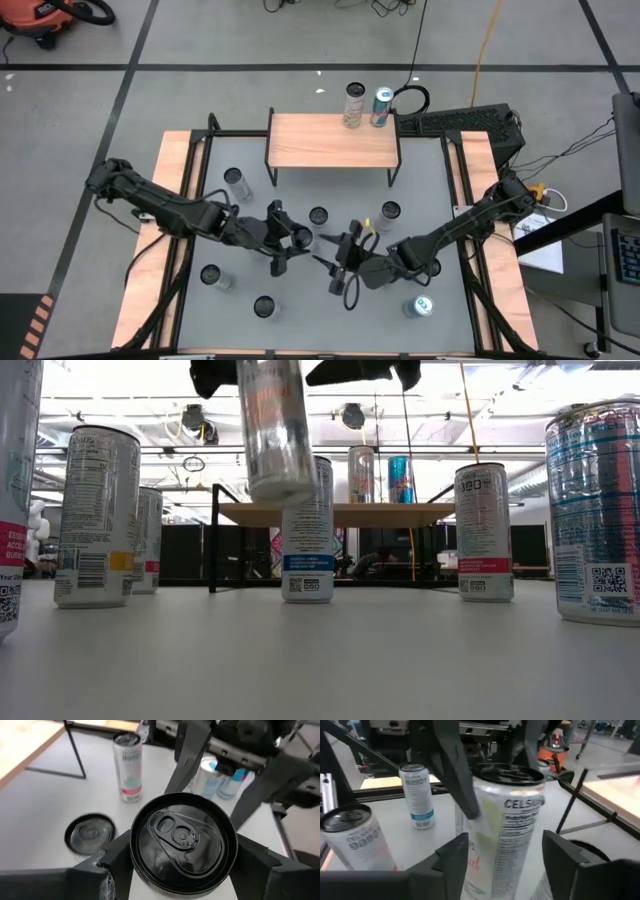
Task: Place canned beverage on shelf
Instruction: Put the right white yellow soda can on the shelf aligned with the other white yellow soda can
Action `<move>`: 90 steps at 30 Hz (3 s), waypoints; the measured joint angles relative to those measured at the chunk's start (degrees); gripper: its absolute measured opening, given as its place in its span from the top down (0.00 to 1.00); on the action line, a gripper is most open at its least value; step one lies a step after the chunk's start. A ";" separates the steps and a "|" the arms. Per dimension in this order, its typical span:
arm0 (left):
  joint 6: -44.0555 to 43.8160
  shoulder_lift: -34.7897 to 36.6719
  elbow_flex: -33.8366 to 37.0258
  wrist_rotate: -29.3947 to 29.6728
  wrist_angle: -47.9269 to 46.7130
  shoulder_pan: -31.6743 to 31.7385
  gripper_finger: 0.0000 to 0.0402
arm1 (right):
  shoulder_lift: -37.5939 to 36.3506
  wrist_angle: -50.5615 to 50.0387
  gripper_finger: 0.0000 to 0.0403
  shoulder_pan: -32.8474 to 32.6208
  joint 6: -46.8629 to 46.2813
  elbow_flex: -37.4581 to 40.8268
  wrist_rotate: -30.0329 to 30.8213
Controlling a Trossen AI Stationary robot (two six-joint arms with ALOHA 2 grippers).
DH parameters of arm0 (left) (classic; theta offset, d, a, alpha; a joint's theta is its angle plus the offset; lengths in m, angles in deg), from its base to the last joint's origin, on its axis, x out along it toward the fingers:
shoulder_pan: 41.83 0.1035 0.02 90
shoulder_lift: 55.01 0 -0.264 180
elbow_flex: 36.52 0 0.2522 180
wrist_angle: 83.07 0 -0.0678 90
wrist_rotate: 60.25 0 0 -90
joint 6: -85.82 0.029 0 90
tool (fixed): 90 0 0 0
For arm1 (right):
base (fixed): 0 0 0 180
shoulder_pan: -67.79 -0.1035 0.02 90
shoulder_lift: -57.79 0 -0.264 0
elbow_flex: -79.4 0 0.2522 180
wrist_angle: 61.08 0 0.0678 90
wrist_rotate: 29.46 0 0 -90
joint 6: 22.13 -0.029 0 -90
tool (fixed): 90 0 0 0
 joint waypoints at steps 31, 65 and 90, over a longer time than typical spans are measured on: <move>1.68 0.09 -5.96 8.39 3.49 0.13 0.37 | -0.07 -0.21 0.48 4.46 7.46 -4.71 5.63; 14.87 6.66 -5.85 10.95 5.02 -3.60 0.01 | -2.87 -1.20 0.59 2.44 11.50 -4.56 4.00; 17.74 0.82 5.25 10.82 21.36 -4.15 0.00 | -11.37 -2.71 0.59 3.45 13.57 -4.65 -6.29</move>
